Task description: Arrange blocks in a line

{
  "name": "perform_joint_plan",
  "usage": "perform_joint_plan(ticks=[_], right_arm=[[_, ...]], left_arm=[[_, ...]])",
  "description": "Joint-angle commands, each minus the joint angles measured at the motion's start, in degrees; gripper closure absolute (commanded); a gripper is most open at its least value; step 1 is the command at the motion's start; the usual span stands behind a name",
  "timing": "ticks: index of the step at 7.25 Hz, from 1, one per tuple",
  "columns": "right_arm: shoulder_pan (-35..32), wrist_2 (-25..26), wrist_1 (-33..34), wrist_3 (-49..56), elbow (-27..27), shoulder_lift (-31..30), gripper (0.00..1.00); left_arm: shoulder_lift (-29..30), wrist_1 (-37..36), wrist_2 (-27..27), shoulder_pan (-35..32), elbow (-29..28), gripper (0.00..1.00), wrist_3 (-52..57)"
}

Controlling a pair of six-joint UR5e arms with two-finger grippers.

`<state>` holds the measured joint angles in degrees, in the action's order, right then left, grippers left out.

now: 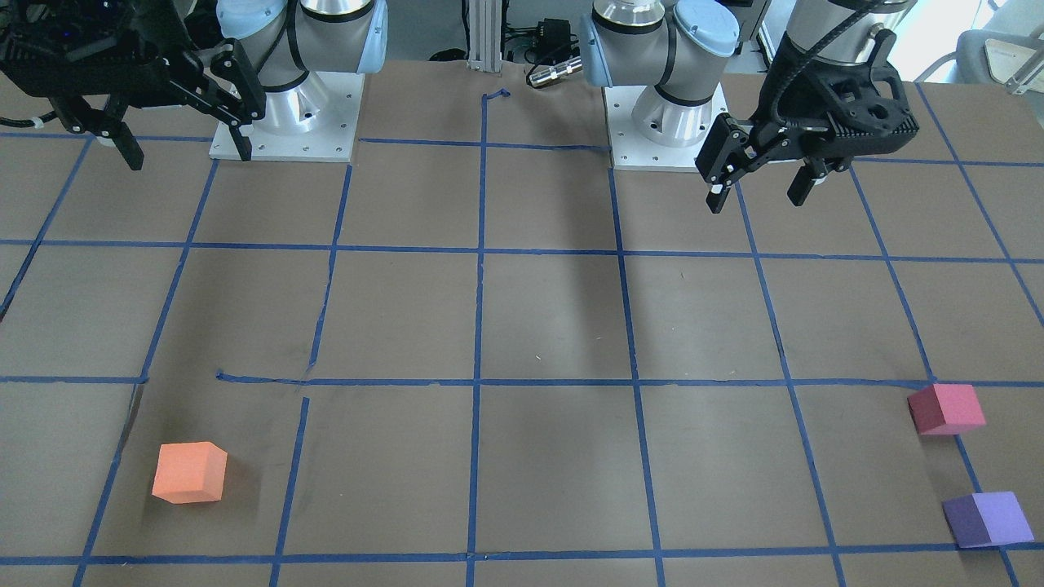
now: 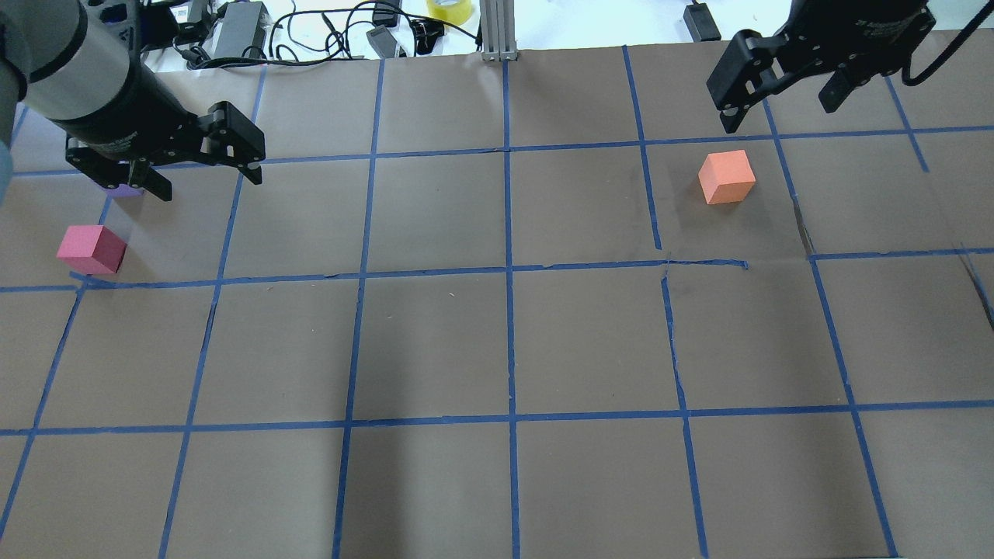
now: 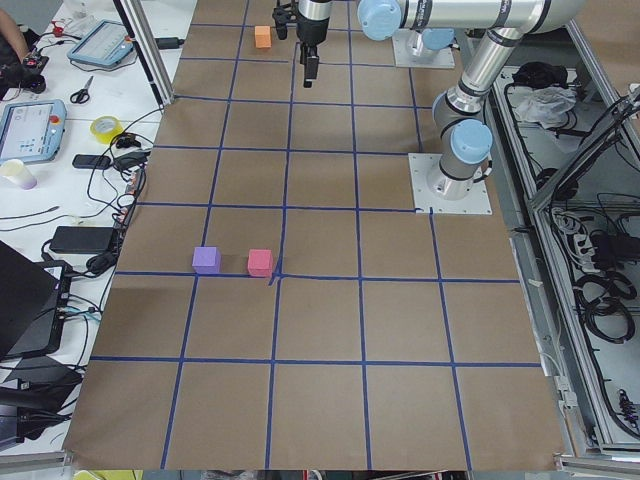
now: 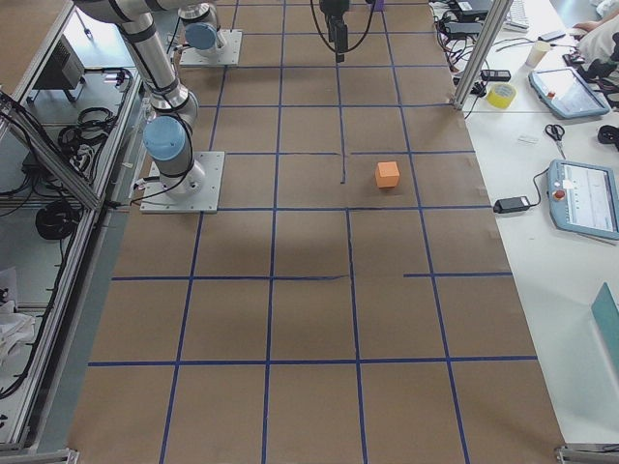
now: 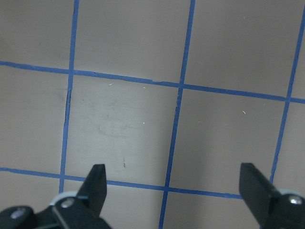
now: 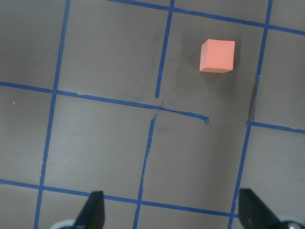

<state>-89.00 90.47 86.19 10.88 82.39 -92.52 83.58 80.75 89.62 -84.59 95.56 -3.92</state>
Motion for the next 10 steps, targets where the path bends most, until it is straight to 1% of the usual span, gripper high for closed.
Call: perform_joint_plan(ticks=[1, 2, 4, 8, 9, 10], right_arm=[[0.2, -1.2, -0.1, 0.4, 0.1, 0.8, 0.0], [0.4, -0.8, -0.1, 0.7, 0.3, 0.8, 0.0], [0.4, -1.1, 0.0, -0.1, 0.5, 1.2, 0.0], [0.8, -0.8, -0.4, -1.5, 0.6, 2.2, 0.0], [1.8, -1.3, 0.2, -1.7, 0.6, 2.9, 0.0], [1.9, -0.6, 0.2, -1.4, 0.5, 3.2, 0.0]], left_arm=[[2.3, -1.7, 0.1, -0.2, -3.4, 0.0, -1.1], [3.4, 0.0, 0.3, -1.5, -5.2, 0.0, -1.2], [4.3, 0.0, 4.8, -3.7, -5.3, 0.0, -2.2], [4.2, -0.8, 4.2, -3.5, -4.1, 0.0, -1.7], [4.3, -0.7, 1.4, -3.2, -4.5, 0.0, -1.8], [4.6, -0.7, 0.6, -3.1, -4.5, 0.0, -1.7]])
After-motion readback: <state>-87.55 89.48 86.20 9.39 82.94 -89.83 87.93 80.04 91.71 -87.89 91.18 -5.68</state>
